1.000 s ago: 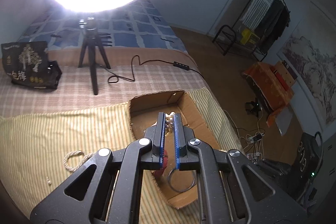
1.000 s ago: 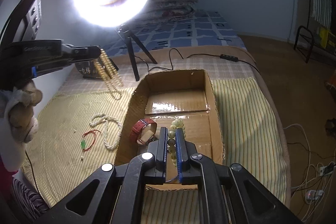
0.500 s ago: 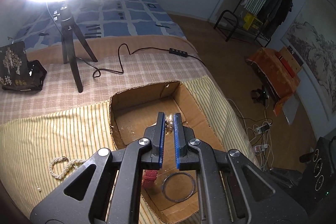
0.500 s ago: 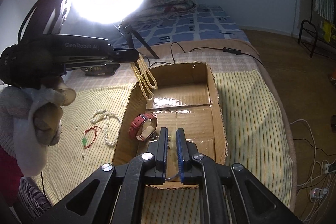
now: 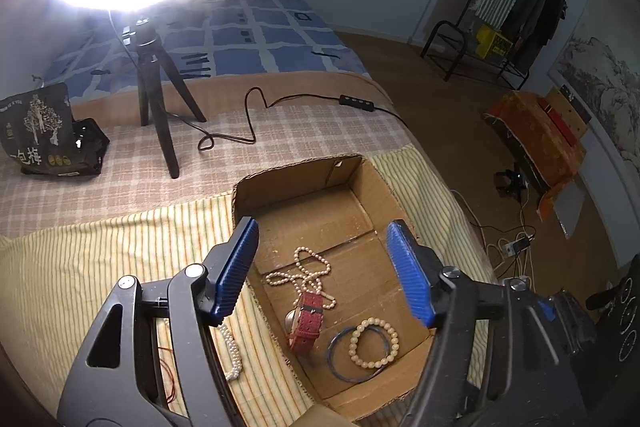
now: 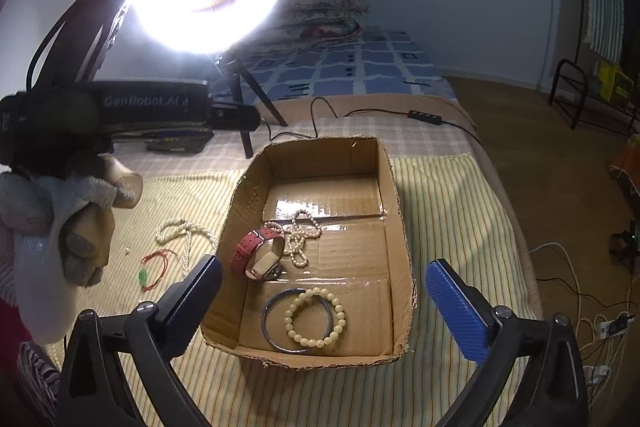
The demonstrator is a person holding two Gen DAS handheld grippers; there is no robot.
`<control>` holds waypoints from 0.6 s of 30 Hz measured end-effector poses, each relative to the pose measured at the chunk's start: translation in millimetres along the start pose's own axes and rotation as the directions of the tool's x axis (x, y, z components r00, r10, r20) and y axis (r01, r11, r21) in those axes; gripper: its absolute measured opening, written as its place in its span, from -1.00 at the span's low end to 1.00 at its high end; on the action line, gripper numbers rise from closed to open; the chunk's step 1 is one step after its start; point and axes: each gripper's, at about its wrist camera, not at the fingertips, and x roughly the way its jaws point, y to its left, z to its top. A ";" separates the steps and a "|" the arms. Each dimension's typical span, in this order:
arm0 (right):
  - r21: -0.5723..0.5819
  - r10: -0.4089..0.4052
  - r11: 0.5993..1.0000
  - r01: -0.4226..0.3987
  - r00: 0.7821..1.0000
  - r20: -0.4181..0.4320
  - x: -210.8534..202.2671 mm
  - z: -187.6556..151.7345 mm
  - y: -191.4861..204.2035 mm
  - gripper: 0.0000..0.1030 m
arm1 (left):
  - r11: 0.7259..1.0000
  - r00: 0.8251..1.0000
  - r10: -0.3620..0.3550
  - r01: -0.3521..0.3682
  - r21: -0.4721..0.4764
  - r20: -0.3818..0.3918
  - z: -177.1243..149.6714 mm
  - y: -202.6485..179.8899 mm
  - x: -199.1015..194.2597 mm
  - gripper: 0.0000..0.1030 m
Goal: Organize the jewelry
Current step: 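Open left tool releasing necklace into box while right tool releases bracelet, then withdraw both open tools from box toward remaining pearl necklace and pendant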
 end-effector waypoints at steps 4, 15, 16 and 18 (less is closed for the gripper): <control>0.016 -0.003 1.000 0.003 1.000 -0.005 0.5 1.0 -0.1 0.99 | 1.000 1.000 0.013 -0.013 0.007 -0.002 -2.7 4.5 -7.2 0.33; 0.022 0.006 1.000 -0.006 1.000 0.024 -10.1 6.5 15.2 0.99 | 0.998 0.997 0.068 -0.068 0.014 0.042 -8.5 36.0 -49.5 0.33; 0.020 0.008 1.000 -0.009 1.000 0.028 -10.4 7.7 17.7 0.99 | 0.997 0.996 0.074 -0.075 0.009 0.047 -9.6 42.1 -55.7 0.34; 0.018 0.016 1.000 -0.017 0.999 0.038 -11.8 10.1 24.1 0.99 | 0.996 0.994 0.089 -0.089 -0.002 0.058 -12.2 52.7 -66.2 0.34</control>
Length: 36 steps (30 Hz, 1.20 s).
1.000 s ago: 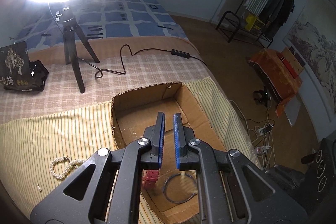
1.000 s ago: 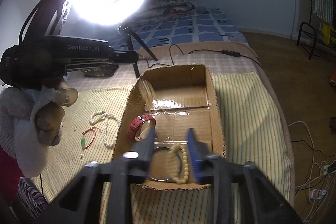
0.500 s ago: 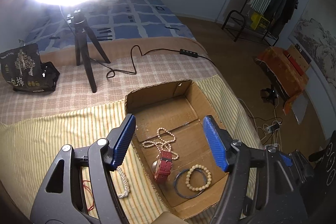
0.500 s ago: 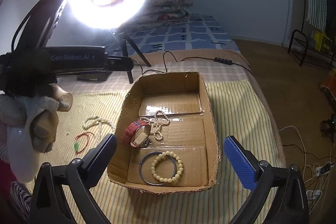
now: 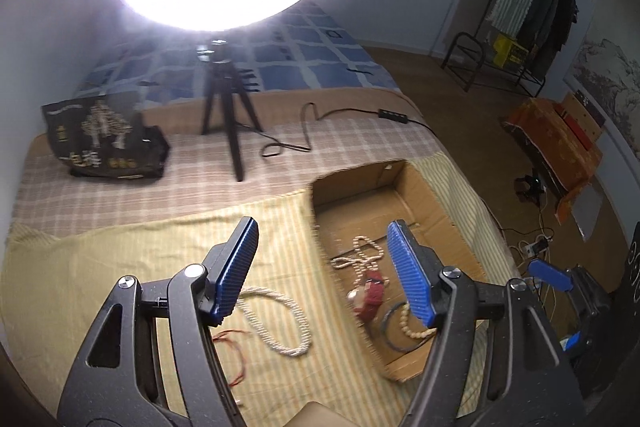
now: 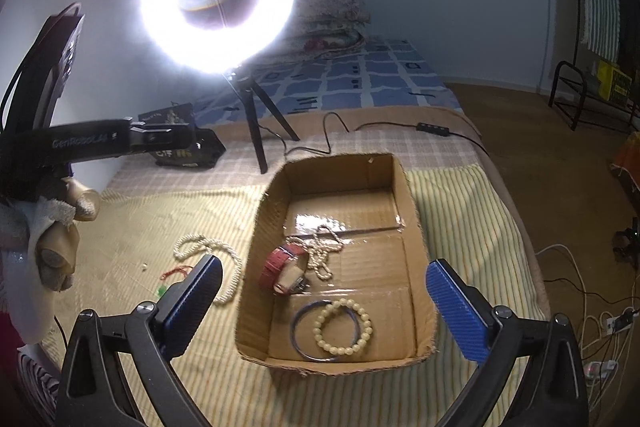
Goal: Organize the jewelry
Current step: 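Withdraw both open tools from box toward remaining pearl necklace and pendant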
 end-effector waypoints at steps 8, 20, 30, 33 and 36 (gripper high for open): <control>-0.026 0.032 0.999 -0.031 0.999 0.042 -1.2 7.5 28.1 0.99 | 0.998 0.998 0.063 -0.062 -0.027 0.021 -13.9 47.6 -33.3 0.34; -0.096 0.134 0.987 -0.129 0.990 0.050 15.0 8.9 80.5 0.99 | 0.983 0.986 0.165 -0.165 -0.081 -0.009 -50.3 126.0 -59.7 0.34; -0.113 0.211 0.968 -0.222 0.972 -0.105 53.2 6.9 123.8 0.80 | 0.973 0.981 0.172 -0.184 -0.142 -0.089 -77.7 184.2 -56.2 0.33; -0.083 0.235 0.964 -0.253 0.955 -0.179 72.0 2.5 132.6 0.54 | 0.971 0.982 0.154 -0.171 -0.166 -0.107 -85.8 199.3 -50.4 0.33; -0.058 0.252 0.960 -0.274 0.936 -0.246 88.6 -4.7 138.4 0.35 | 0.969 0.981 0.126 -0.154 -0.195 -0.150 -96.3 210.4 -38.1 0.26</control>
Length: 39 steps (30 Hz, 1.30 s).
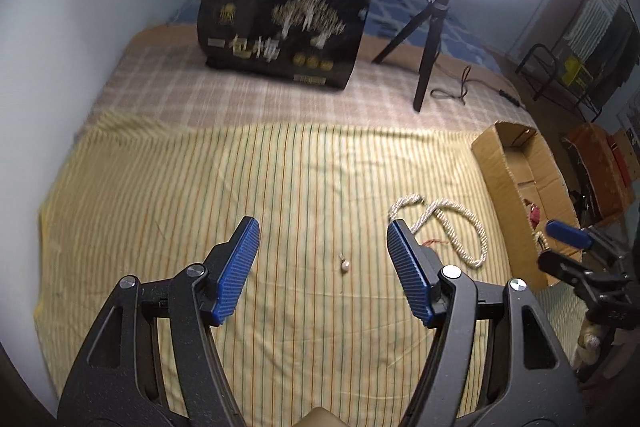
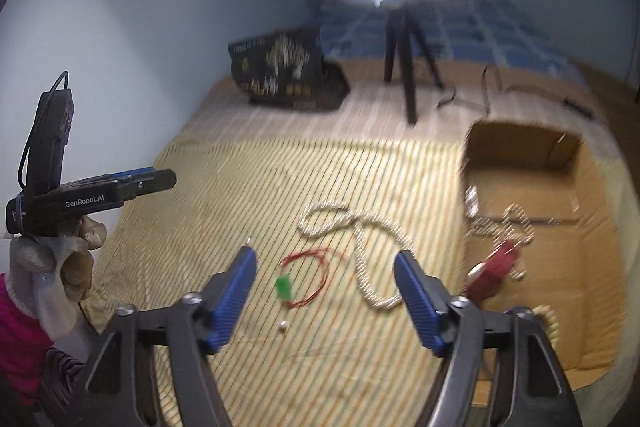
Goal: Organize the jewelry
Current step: 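Withdraw both open tools from box toward remaining pearl necklace and pendant, then grasp small pearl earring with left tool while right tool grasps jade pendant's red string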
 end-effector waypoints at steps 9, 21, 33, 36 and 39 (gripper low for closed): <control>0.063 0.062 0.997 -0.054 0.989 -0.137 43.3 -11.2 -1.8 -0.22 | 0.998 0.991 -0.060 0.060 -0.003 -0.117 -13.9 -6.2 36.3 -0.18; 0.102 0.055 0.994 -0.031 0.968 -0.243 80.9 -23.2 6.0 -0.41 | 0.997 0.970 -0.069 0.062 -0.035 -0.234 -23.4 -11.2 79.6 -0.48; 0.166 0.057 0.986 -0.011 0.959 -0.277 101.6 -26.2 -1.1 -0.57 | 0.997 0.959 -0.064 0.053 -0.050 -0.275 -24.9 -11.8 105.2 -0.62; 0.177 0.050 0.984 0.001 0.959 -0.280 109.6 -24.0 -2.0 -0.58 | 0.997 0.959 -0.069 0.056 -0.055 -0.274 -25.1 -10.0 106.9 -0.62; 0.187 0.049 0.982 0.004 0.958 -0.281 113.9 -22.9 -3.2 -0.59 | 0.996 0.959 -0.074 0.059 -0.064 -0.275 -24.9 -8.0 109.6 -0.62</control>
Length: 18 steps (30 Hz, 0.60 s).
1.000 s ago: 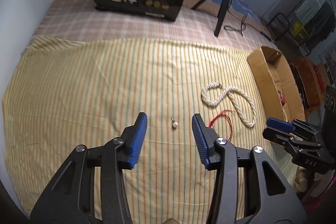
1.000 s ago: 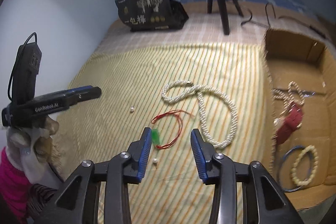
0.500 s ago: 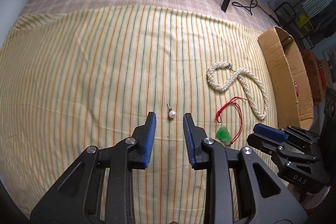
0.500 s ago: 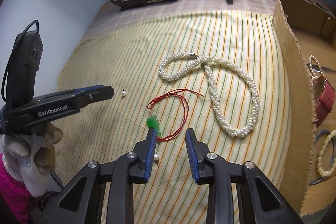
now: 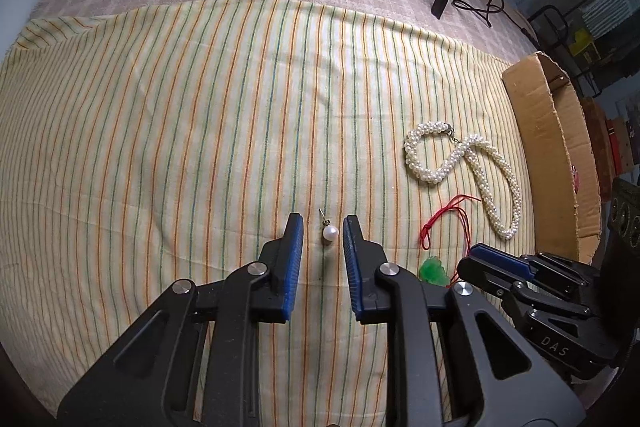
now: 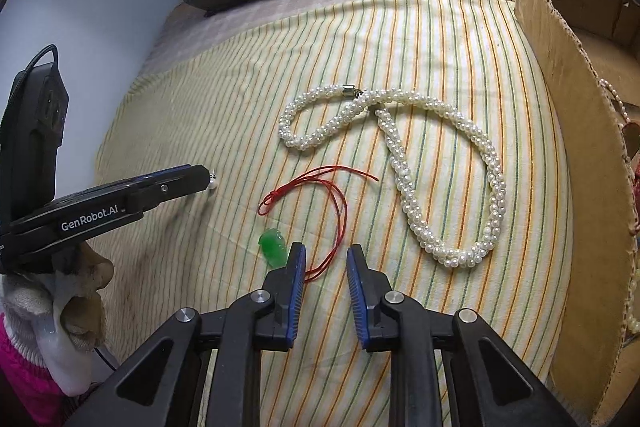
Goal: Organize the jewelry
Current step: 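Grasp small pearl earring with left tool while right tool grasps jade pendant's red string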
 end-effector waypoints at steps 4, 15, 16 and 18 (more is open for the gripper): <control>0.005 -0.005 1.000 0.005 1.000 0.000 3.3 1.9 -0.4 -0.62 | 1.000 1.000 0.002 -0.002 -0.002 -0.007 -0.3 0.2 2.4 -0.62; -0.016 -0.035 0.999 0.035 0.999 0.006 11.0 6.1 3.5 -0.70 | 0.999 0.999 0.030 -0.030 0.019 -0.022 -2.0 -5.3 13.2 -0.71; -0.021 -0.039 0.999 0.040 0.999 0.007 11.6 6.2 4.3 -0.71 | 0.999 0.999 0.034 -0.033 0.021 -0.022 -1.5 -5.1 13.9 -0.72; -0.035 -0.052 0.998 0.052 0.999 0.010 13.0 6.3 6.4 -0.74 | 0.999 0.999 0.042 -0.042 0.026 -0.020 -0.4 -5.2 16.0 -0.80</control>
